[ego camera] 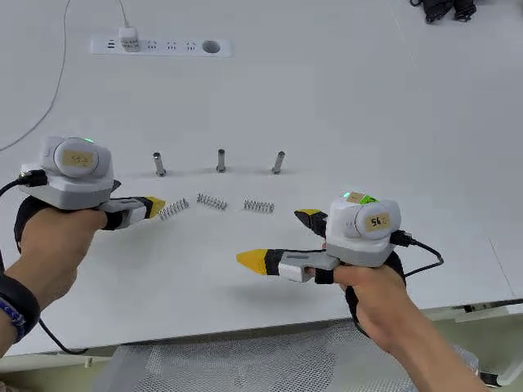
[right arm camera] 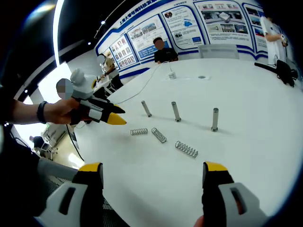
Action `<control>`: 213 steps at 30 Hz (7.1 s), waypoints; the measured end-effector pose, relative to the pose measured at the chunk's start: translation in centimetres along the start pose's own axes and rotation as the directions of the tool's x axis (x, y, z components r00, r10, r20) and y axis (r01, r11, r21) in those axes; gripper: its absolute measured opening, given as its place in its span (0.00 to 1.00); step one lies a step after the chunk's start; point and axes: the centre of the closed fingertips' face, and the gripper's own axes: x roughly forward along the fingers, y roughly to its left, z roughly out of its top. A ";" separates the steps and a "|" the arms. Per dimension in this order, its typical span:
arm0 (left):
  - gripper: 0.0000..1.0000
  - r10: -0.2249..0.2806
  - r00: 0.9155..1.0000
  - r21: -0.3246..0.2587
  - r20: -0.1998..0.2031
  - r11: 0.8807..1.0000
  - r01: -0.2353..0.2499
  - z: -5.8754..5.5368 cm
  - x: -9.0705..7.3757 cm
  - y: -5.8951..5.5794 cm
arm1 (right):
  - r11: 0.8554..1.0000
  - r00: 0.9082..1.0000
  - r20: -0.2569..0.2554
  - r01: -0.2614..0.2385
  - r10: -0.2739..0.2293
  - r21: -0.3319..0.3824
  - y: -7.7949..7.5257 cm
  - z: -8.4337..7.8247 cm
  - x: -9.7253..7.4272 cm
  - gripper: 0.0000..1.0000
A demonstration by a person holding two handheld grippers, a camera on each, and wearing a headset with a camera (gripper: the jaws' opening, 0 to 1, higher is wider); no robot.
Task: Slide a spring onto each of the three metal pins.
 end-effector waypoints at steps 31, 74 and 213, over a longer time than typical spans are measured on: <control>0.68 -0.078 0.996 0.058 -0.048 0.995 0.081 -4.4 -3.0 -3.2 | 1.000 1.000 -0.009 -0.012 0.012 -0.001 0.5 -0.3 0.3 0.88; 0.65 -0.132 0.986 0.203 -0.100 0.968 0.150 -3.4 0.1 -5.2 | 1.000 1.000 -0.029 -0.007 0.007 0.002 0.5 -1.1 0.0 0.88; 0.10 -0.463 0.886 0.531 0.004 0.752 0.391 3.0 -4.8 -19.1 | 0.895 0.895 -0.006 -0.445 0.445 0.016 5.8 4.7 -2.8 0.17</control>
